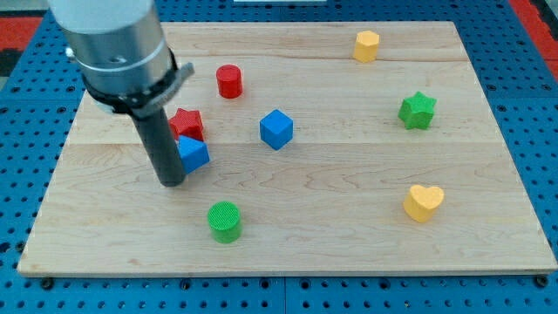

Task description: Push the green circle to the right of the triangle

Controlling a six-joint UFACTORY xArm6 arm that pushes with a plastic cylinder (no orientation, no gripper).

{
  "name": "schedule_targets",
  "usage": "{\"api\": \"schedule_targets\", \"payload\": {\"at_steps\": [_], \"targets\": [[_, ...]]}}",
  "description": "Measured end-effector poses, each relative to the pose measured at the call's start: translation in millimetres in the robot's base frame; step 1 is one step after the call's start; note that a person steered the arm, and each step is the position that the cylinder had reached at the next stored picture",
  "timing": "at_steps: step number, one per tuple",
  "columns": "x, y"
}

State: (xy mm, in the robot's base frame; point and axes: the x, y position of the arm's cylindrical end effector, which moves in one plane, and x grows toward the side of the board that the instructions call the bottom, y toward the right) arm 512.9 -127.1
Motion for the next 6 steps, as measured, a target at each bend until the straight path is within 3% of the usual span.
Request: {"api": "schedule_targets", "payload": {"at_steps": [1,2,3,4,6], "targets": [[84.1,3.5],[99.8,49.5],[7.1,91.2],[-22.2,149.2],[-20.4,334.7]]}}
